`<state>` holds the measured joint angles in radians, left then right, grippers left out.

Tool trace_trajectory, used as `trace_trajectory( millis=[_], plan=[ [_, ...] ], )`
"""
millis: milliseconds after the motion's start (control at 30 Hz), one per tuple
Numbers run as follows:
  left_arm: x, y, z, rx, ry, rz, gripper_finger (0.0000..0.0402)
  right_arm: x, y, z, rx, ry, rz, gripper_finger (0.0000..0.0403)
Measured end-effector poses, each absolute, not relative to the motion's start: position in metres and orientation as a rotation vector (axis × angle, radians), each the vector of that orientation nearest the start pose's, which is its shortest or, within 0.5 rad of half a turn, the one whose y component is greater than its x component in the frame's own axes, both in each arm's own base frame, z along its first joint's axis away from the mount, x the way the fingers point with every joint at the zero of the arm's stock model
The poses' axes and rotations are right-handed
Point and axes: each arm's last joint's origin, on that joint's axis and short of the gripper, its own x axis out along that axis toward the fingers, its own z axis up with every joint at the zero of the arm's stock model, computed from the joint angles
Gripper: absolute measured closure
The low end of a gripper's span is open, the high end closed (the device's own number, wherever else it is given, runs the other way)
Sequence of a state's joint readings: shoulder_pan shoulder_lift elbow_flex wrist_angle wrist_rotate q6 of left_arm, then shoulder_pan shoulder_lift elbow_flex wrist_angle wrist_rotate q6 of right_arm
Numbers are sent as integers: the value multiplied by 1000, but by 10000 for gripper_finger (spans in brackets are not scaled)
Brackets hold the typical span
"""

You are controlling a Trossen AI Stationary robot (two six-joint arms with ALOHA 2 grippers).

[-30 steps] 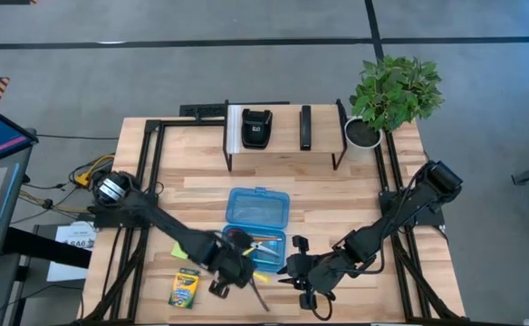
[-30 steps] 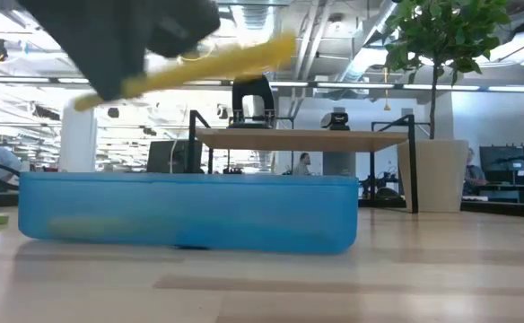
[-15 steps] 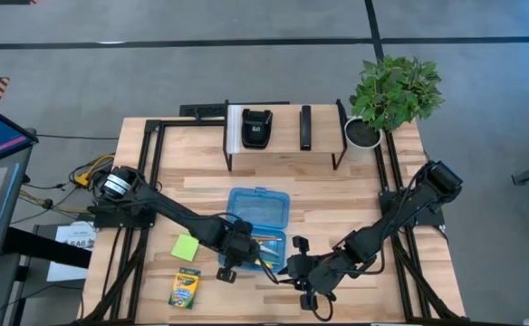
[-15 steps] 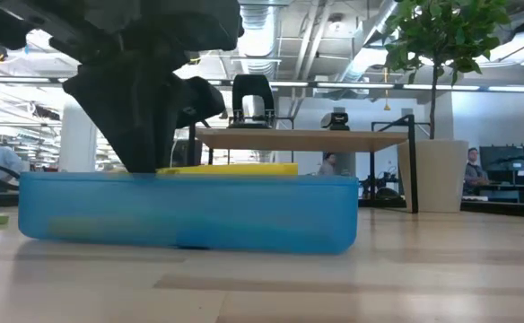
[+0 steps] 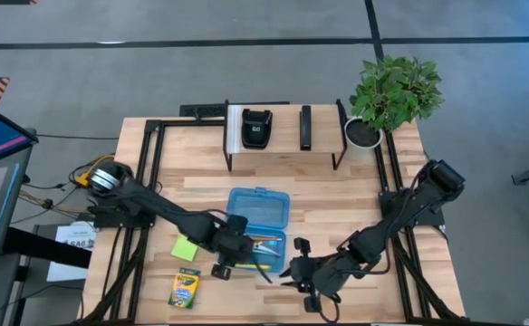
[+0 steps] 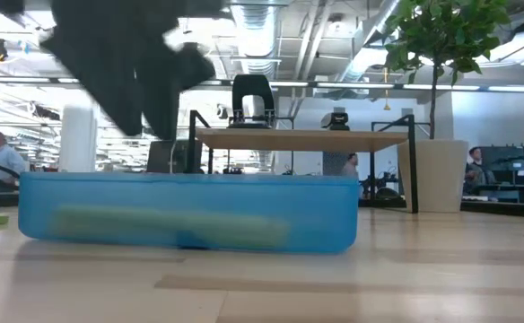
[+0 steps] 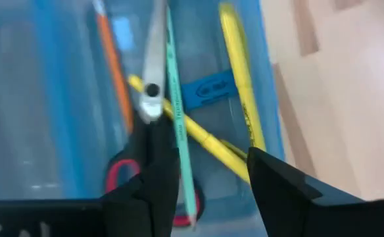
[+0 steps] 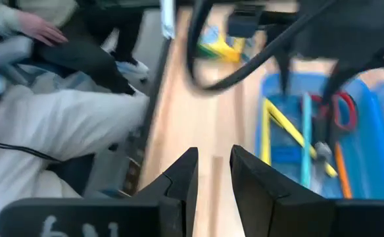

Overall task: Pack school essentials
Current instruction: Put the light green sticky notes into the blue supply box

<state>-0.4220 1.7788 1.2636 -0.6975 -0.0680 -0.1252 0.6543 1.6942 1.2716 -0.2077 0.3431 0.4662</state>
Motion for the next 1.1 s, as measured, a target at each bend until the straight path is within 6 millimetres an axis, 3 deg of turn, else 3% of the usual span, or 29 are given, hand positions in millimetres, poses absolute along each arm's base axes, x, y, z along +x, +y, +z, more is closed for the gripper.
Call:
trace_trajectory(
  millis=[167, 300, 567, 700, 867, 1100],
  plan=[
    [297, -149, 243, 211, 1037, -217, 244, 301, 224, 274, 140, 561, 185, 294],
    [262, -148, 254, 177, 889, -208, 251, 301, 224, 273, 118, 566, 184, 294],
    [182, -128, 237, -63, 812, -52, 252, 307, 216, 273, 110, 558, 160, 294],
    [157, -121, 224, -216, 824, 26, 252, 311, 210, 273, 109, 556, 140, 294],
    [141, -120, 211, -186, 921, 66, 252, 314, 205, 274, 108, 549, 129, 294],
    [138, -128, 197, -116, 1071, 4, 252, 314, 205, 274, 102, 550, 133, 294]
  ],
)
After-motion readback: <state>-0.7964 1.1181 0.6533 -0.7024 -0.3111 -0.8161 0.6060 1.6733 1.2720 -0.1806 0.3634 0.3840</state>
